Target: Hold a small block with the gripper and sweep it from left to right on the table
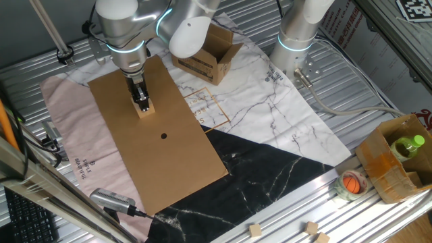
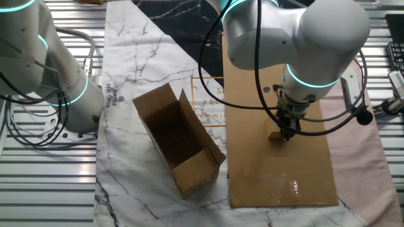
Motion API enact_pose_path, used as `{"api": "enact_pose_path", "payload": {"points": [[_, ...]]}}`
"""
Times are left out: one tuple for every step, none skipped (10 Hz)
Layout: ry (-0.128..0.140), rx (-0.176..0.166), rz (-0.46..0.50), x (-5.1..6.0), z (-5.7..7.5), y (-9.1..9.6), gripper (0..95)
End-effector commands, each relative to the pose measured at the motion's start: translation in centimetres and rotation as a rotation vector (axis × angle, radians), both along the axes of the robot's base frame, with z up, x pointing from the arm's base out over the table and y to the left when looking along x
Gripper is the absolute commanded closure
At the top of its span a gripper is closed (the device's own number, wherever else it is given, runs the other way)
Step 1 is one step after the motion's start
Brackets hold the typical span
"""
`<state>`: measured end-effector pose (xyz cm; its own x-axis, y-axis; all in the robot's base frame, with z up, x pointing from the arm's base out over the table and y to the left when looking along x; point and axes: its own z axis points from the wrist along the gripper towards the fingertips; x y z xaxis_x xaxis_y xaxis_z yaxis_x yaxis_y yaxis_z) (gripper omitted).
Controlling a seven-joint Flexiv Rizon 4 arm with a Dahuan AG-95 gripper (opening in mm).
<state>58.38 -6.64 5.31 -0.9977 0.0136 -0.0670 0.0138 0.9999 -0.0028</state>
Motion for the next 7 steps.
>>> {"api": "enact_pose_path", "payload": {"points": [[0.0, 0.001, -0.003, 0.03, -0.02, 0.1, 57.0], [0.0, 0.0, -0.005, 0.03, -0.05, 0.18, 57.0], [-0.001, 0.0, -0.008, 0.03, -0.09, 0.28, 57.0], [-0.001, 0.0, -0.009, 0.03, -0.1, 0.31, 57.0], [-0.002, 0.0, -0.008, 0.03, -0.1, 0.35, 57.0], [-0.001, 0.002, -0.009, 0.03, -0.03, 0.36, 57.0], [-0.001, 0.002, -0.009, 0.03, 0.01, 0.36, 57.0]]}}
